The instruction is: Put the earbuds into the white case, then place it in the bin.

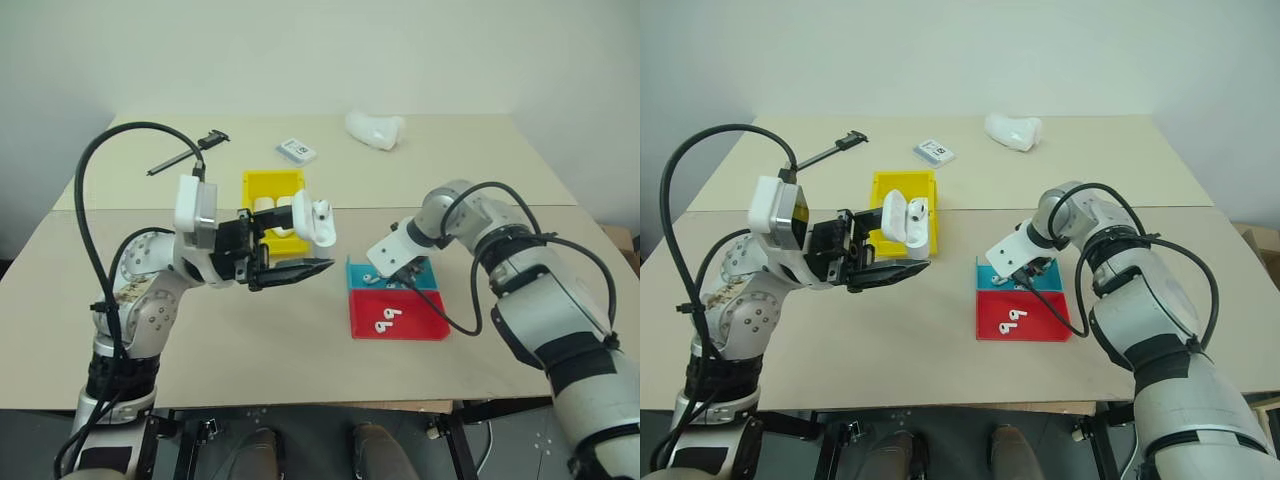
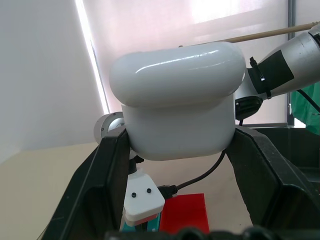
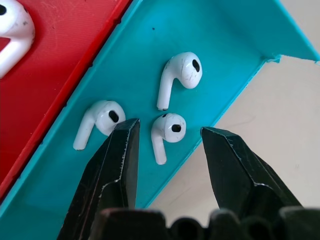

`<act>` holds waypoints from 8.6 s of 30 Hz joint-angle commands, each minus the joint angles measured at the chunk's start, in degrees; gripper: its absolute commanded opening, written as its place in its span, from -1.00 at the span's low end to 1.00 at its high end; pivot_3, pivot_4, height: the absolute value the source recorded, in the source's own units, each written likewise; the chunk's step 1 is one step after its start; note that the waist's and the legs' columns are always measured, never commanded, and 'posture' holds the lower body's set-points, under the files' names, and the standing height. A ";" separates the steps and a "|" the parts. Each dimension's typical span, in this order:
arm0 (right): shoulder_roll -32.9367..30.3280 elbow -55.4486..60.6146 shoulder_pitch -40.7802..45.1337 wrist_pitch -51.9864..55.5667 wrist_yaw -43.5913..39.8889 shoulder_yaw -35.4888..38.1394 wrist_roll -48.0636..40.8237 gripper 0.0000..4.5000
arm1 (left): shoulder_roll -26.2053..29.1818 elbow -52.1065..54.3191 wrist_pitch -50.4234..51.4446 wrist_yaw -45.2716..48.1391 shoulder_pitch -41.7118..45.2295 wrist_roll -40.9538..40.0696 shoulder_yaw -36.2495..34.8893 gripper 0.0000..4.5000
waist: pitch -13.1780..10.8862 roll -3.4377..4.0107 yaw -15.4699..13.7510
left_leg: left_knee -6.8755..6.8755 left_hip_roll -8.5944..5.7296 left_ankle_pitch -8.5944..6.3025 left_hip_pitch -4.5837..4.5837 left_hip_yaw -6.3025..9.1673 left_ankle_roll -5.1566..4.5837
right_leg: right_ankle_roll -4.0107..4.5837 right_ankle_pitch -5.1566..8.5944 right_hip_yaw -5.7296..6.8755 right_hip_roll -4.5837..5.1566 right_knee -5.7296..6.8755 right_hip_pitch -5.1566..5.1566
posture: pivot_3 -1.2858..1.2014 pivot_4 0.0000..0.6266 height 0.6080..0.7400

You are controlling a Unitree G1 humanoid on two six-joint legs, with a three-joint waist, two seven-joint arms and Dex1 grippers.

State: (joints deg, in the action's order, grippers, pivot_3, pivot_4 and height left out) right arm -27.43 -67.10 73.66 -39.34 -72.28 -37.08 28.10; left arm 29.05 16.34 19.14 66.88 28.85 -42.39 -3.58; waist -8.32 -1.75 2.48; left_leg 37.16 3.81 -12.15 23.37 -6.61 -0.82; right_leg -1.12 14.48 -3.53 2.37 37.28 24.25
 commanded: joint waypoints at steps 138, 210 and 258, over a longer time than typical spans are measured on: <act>-0.01 12.01 -3.54 19.36 -7.36 1.96 -9.16 0.03 | -1.58 0.81 -1.90 -3.69 0.92 0.63 -1.05 0.21 | -0.04 0.12 -0.09 | 0.09 -0.02 -0.02 0.18 0.04 -0.05 | -0.07 -0.07 0.06 0.02 -0.05 0.05 | 0.03 -0.52 1.00; -5.15 101.91 -35.46 102.24 47.67 54.63 -102.91 -0.73 | -9.32 -14.06 -4.14 5.50 11.06 3.08 4.17 0.21 | -0.03 0.15 -1.40 | 0.01 -0.05 -0.02 0.20 0.40 -0.06 | -0.11 -0.07 0.04 0.00 -0.19 -0.03 | 0.03 -0.52 1.00; -23.80 91.36 -17.61 92.18 26.00 36.57 -83.45 -0.46 | -11.58 -18.13 -8.83 -0.42 10.78 15.77 9.76 0.21 | -0.03 0.14 -1.34 | 0.01 -0.03 -0.02 0.25 0.45 -0.07 | -0.12 -0.07 0.01 -0.04 -0.21 0.06 | 0.03 -0.52 1.00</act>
State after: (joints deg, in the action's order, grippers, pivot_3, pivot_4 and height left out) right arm -50.60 25.48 52.61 54.00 -43.82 2.35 -59.19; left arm 17.90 -1.56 12.25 68.22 38.38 -28.88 5.16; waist -8.36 -1.61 1.14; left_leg 37.19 3.78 -12.18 23.63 -6.17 -0.90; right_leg -1.24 14.41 -3.52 2.34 37.06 24.30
